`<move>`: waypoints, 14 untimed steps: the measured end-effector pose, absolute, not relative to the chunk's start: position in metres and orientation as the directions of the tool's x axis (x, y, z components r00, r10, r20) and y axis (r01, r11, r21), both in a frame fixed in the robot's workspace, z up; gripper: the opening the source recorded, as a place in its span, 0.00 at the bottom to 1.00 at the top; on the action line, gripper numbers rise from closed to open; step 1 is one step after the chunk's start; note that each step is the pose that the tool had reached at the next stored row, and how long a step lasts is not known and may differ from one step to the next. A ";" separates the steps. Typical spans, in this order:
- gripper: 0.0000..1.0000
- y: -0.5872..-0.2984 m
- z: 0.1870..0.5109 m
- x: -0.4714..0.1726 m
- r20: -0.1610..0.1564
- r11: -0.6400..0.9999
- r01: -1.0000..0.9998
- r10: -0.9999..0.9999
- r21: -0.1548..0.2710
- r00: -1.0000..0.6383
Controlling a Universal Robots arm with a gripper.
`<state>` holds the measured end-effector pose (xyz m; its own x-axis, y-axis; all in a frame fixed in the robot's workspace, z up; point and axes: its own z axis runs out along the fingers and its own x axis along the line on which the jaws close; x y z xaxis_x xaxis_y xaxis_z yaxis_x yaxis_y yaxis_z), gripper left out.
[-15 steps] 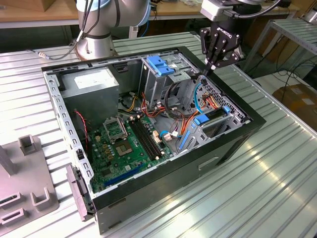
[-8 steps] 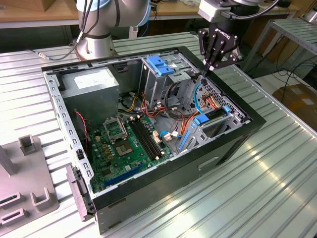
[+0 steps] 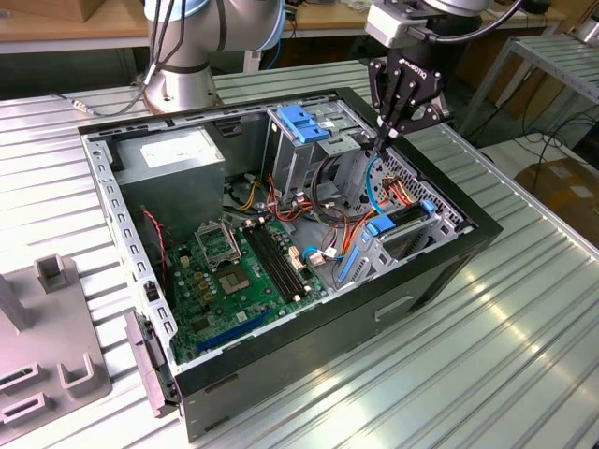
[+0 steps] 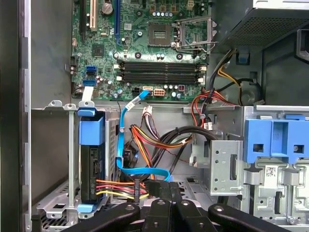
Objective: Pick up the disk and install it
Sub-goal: 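Insert the second disk wire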
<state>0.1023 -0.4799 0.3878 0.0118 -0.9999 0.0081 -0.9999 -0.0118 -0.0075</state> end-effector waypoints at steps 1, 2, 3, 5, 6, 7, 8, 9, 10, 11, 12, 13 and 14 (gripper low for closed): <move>0.10 -0.480 0.388 0.101 0.008 -0.013 -1.000 -1.000 -0.007 0.012; 0.10 -0.480 0.388 0.101 0.009 -0.013 -1.000 -1.000 -0.008 0.013; 0.10 -0.480 0.388 0.100 0.009 -0.014 -1.000 -1.000 -0.008 0.014; 0.10 -0.480 0.388 0.100 0.009 -0.015 -1.000 -1.000 -0.007 0.015; 0.10 -0.480 0.388 0.100 0.013 -0.015 -1.000 -1.000 -0.007 0.015; 0.10 -0.480 0.388 0.100 0.018 -0.015 -1.000 -1.000 -0.007 0.015; 0.10 -0.480 0.388 0.100 0.020 -0.015 -1.000 -1.000 -0.007 0.015; 0.10 -0.480 0.389 0.100 0.022 -0.015 -1.000 -1.000 -0.007 0.015; 0.10 -0.480 0.390 0.100 0.022 -0.015 -1.000 -1.000 -0.007 0.015; 0.10 -0.480 0.391 0.100 0.022 -0.015 -1.000 -1.000 -0.007 0.015; 0.10 -0.480 0.391 0.100 0.023 -0.015 -1.000 -1.000 -0.007 0.015; 0.10 -0.480 0.391 0.100 0.023 -0.015 -1.000 -1.000 -0.007 0.015; 0.10 -0.480 0.391 0.100 0.023 -0.015 -1.000 -1.000 -0.007 0.015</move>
